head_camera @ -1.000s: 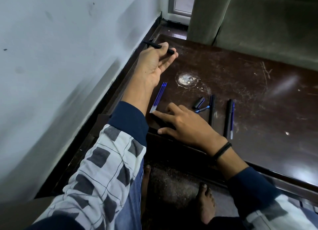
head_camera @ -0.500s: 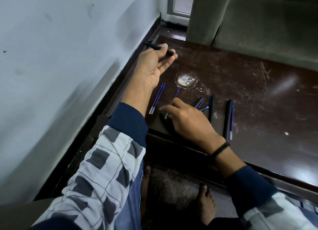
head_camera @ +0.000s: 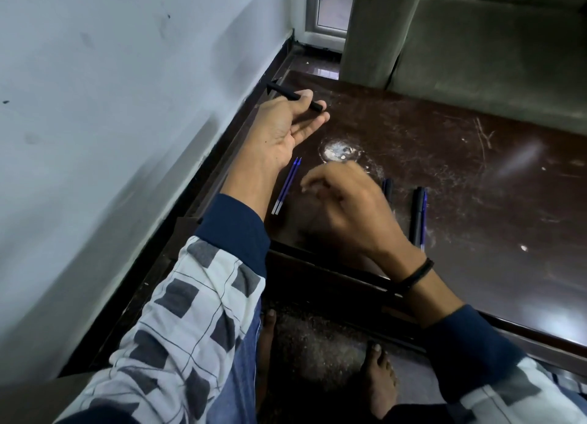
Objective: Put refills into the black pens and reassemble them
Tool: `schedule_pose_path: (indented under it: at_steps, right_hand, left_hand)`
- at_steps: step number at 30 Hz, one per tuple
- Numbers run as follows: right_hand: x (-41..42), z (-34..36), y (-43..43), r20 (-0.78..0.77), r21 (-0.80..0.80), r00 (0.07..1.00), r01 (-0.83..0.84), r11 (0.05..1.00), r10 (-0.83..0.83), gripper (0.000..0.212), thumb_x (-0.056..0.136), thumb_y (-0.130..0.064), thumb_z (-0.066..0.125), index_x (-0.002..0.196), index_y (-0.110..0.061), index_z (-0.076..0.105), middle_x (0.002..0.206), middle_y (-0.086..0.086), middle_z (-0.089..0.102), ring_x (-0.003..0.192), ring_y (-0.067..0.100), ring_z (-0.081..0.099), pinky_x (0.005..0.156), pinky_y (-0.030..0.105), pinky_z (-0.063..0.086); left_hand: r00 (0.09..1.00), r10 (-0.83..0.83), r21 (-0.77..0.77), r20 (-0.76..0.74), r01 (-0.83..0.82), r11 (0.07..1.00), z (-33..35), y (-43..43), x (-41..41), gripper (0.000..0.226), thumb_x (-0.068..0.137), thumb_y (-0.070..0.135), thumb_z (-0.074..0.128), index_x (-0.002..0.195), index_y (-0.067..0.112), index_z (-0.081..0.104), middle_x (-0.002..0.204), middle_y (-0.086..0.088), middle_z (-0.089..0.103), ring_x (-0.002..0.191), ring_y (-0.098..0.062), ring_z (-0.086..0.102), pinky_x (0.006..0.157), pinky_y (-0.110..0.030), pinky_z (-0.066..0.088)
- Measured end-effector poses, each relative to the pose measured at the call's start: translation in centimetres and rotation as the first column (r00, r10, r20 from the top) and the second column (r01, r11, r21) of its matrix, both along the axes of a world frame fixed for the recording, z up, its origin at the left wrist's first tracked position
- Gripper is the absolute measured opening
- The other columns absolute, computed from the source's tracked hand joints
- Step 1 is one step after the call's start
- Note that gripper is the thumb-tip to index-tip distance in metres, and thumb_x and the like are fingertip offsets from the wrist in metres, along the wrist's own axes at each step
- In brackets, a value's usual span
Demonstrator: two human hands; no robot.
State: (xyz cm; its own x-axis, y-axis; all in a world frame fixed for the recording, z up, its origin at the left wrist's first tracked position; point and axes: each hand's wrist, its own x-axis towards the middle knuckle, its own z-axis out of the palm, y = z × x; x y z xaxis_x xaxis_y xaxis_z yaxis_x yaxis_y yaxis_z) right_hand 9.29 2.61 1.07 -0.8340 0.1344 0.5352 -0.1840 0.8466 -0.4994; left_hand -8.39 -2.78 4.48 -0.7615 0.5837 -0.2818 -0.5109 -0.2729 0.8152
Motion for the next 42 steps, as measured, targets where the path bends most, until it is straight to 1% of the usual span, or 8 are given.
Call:
schedule_pose_path:
  at_steps: [3,9,13,16,26,33,39,42]
  right_hand:
    - [0.2,0.7,1.0,-0.096,-0.151,0.985,0.127,0.98,-0.142,0.014,0.096,-0.007,0.067,0.102,-0.017,0.072,0.098,-0.019,0.065,0.088,0.0,0.054,0.083,0.016,0.042]
    - [0.6,0.7,3.5,0.144,-0.417,0.905,0.423,0.805,-0.401,0.009,0.094,-0.017,0.073,0.097,-0.026,0.073,0.086,-0.022,0.069,0.079,-0.004,0.062,0.072,0.016,0.048]
    - [0.6,1.0,3.9,0.189,-0.464,0.881,0.47,0.751,-0.435,0.012,0.093,-0.018,0.075,0.092,-0.03,0.071,0.084,-0.016,0.07,0.08,-0.001,0.065,0.071,0.016,0.051]
    - [0.6,1.1,3.9,0.21,-0.466,0.874,0.484,0.741,-0.439,0.013,0.093,-0.018,0.076,0.092,-0.03,0.071,0.087,-0.014,0.072,0.083,0.002,0.067,0.07,0.017,0.053]
    - [0.7,0.8,4.0,0.219,-0.469,0.864,0.501,0.727,-0.454,0.015,0.089,-0.026,0.081,0.088,-0.029,0.067,0.083,-0.01,0.074,0.078,0.003,0.071,0.067,0.024,0.057]
    - [0.8,0.7,3.8,0.276,-0.374,0.867,0.494,0.785,-0.415,0.019,0.086,-0.042,0.081,0.08,-0.032,0.066,0.073,-0.013,0.069,0.069,0.002,0.066,0.057,0.017,0.049]
    - [1.1,1.3,4.1,0.373,-0.337,0.869,0.453,0.826,-0.324,0.013,0.089,-0.03,0.08,0.099,-0.034,0.072,0.079,-0.013,0.072,0.078,0.007,0.069,0.077,0.044,0.06]
    - [1.1,1.4,4.2,0.368,-0.368,0.871,0.457,0.81,-0.324,0.016,0.088,-0.022,0.081,0.098,-0.03,0.071,0.081,-0.01,0.073,0.081,0.012,0.07,0.082,0.048,0.059]
  left_hand:
    - [0.994,-0.101,-0.056,-0.045,0.098,0.994,0.2,0.2,0.5,0.003,0.096,0.007,0.067,0.099,0.006,0.066,0.086,-0.014,0.077,0.081,-0.029,0.077,0.069,-0.028,0.062]
    - [0.892,-0.411,-0.206,-0.186,0.374,0.904,0.5,0.2,1.6,0.011,0.096,0.009,0.068,0.106,0.005,0.066,0.095,-0.015,0.078,0.087,-0.029,0.077,0.072,-0.03,0.063]
    - [0.858,-0.48,-0.253,-0.179,0.432,0.866,0.4,0.5,2.1,0.017,0.096,0.007,0.068,0.112,0.003,0.064,0.096,-0.016,0.078,0.09,-0.029,0.078,0.072,-0.031,0.063]
    - [0.843,-0.508,-0.27,-0.179,0.454,0.849,0.3,0.8,2.6,0.011,0.095,0.007,0.068,0.106,0.005,0.066,0.096,-0.015,0.078,0.089,-0.026,0.078,0.071,-0.03,0.062]
    - [0.813,-0.529,-0.336,-0.245,0.441,0.832,0.2,0.9,3.0,0.005,0.095,0.003,0.068,0.099,0.005,0.067,0.092,-0.015,0.075,0.082,-0.018,0.076,0.07,-0.028,0.061]
    - [0.869,-0.455,-0.332,-0.197,0.377,0.865,0.1,0.6,2.4,0.004,0.096,-0.001,0.066,0.096,0.003,0.066,0.081,-0.012,0.075,0.074,-0.021,0.077,0.066,-0.025,0.061]
    - [0.953,-0.253,-0.279,-0.163,0.202,0.939,-0.1,0.2,1.2,0.006,0.095,-0.003,0.065,0.093,0.003,0.066,0.085,-0.016,0.073,0.075,-0.023,0.077,0.066,-0.026,0.063]
    - [0.96,-0.24,-0.261,-0.144,0.197,0.945,-0.2,0.3,1.2,0.005,0.094,-0.003,0.066,0.094,0.002,0.067,0.088,-0.017,0.073,0.077,-0.023,0.077,0.065,-0.027,0.062]
